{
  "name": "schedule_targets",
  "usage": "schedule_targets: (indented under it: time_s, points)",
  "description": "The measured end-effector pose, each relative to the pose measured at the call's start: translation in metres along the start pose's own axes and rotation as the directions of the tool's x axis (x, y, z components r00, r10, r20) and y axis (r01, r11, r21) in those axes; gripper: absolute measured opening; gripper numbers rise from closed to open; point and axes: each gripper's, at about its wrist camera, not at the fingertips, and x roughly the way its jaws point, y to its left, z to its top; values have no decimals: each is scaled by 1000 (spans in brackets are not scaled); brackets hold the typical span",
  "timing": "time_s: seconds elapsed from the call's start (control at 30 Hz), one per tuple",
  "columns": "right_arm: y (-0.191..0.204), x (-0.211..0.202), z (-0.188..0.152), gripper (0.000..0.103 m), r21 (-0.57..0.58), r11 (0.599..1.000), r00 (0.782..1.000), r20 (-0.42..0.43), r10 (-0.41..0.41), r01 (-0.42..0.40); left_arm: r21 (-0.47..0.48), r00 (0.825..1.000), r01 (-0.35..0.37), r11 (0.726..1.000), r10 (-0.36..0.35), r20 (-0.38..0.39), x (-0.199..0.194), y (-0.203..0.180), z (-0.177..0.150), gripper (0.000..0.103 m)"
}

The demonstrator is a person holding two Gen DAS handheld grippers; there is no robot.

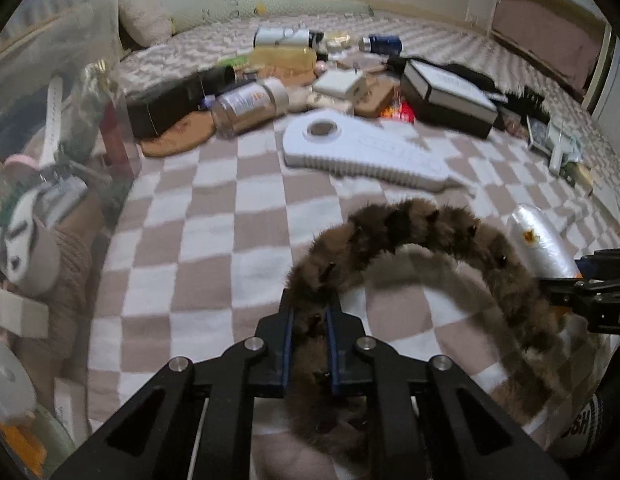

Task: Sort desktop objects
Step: 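Carry the headband and wrapped tube into the clear bin and open both grippers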

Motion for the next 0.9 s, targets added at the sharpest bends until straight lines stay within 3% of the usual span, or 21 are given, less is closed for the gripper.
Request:
schedule_targets:
  time_s: [0.27, 0.5, 0.6, 0.7, 0.9]
  points:
    - [4, -36, 14, 43, 7, 999, 993, 110, 50, -51, -10, 993, 12, 1000, -11, 119, -35, 4, 20, 14]
    - [1, -64, 24, 43, 19, 996, 979, 185, 79, -84, 2, 975, 15, 1000, -15, 222, -77, 1, 36, 14]
    - [-2, -87, 26, 43, 31, 989, 962, 238, 133, -145, 24, 956, -24, 999, 16, 292, -107, -2, 47, 14]
    - [3, -108, 31, 43, 4, 989, 948, 286, 138, -145, 24, 932, -58, 998, 46, 359, -136, 2, 59, 14]
    - [36, -129, 51, 43, -87, 984, 939, 297, 175, -156, -22, 904, -145, 989, 142, 403, -177, 33, 83, 14]
